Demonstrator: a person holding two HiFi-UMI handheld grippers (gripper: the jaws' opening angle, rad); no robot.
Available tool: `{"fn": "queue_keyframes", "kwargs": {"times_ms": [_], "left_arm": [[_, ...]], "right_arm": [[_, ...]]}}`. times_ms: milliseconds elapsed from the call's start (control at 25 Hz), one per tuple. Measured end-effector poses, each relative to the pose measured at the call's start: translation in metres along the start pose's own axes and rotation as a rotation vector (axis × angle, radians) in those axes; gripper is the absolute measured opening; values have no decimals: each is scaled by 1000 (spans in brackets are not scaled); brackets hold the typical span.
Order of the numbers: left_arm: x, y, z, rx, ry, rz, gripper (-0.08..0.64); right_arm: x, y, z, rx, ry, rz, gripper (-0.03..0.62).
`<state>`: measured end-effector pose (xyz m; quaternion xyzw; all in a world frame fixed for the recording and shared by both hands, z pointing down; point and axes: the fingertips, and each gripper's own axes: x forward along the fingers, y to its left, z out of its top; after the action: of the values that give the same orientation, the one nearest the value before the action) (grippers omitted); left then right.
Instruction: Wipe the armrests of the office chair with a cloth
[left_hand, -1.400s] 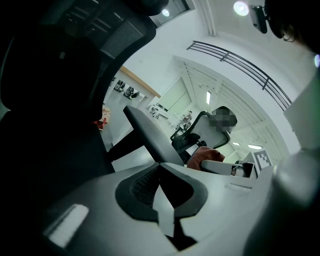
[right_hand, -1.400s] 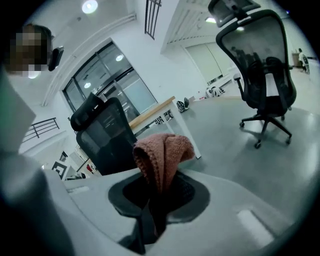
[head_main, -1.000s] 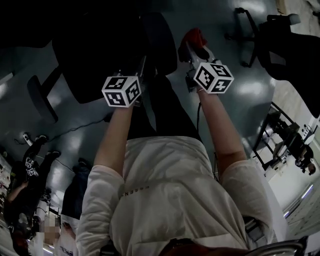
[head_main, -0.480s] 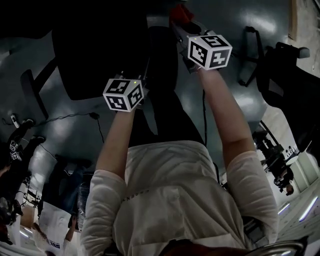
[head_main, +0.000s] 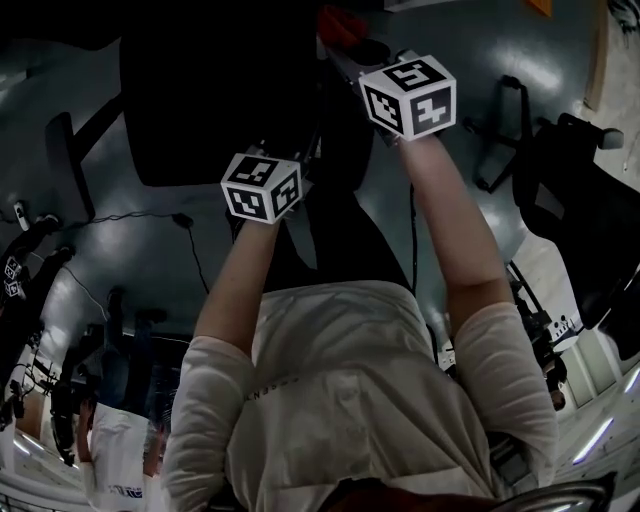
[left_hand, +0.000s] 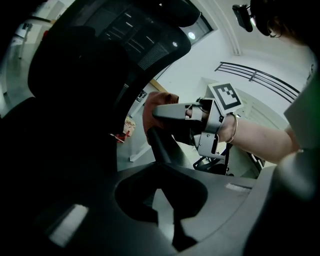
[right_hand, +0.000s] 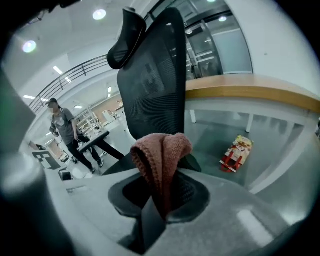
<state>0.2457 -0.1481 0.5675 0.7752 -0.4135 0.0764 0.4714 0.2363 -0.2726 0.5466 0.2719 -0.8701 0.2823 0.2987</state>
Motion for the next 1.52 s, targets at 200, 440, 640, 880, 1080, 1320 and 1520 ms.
{"fn": "queue_keyframes", "kwargs": {"times_ms": [200,440,640,880,1080,1320,1520], "left_arm": [[-8,7,4,-8,-21,16,12],[-40,37,15,-51,-64,73,12],[-65,55,15,-72,-76,92,12],[-81,55,3,-55,-33,46,12],[-90,52,-7,-40,-3,0,12],[-103,47,-12,6,28,-41,12],[-109,49,-19,36,51,-54,12]], "right_arm": [[23,34,9,-123,65,64,49],[32,65,12,-143,79,104,48],[25,95,-6,-67,95,146,48],[10,92,-41,49,182,44,49],[-6,95,-62,123,169,-18,49],[-20,108,-84,186,128,-105,48],[-29,120,-107,247,115,-129,48]]}}
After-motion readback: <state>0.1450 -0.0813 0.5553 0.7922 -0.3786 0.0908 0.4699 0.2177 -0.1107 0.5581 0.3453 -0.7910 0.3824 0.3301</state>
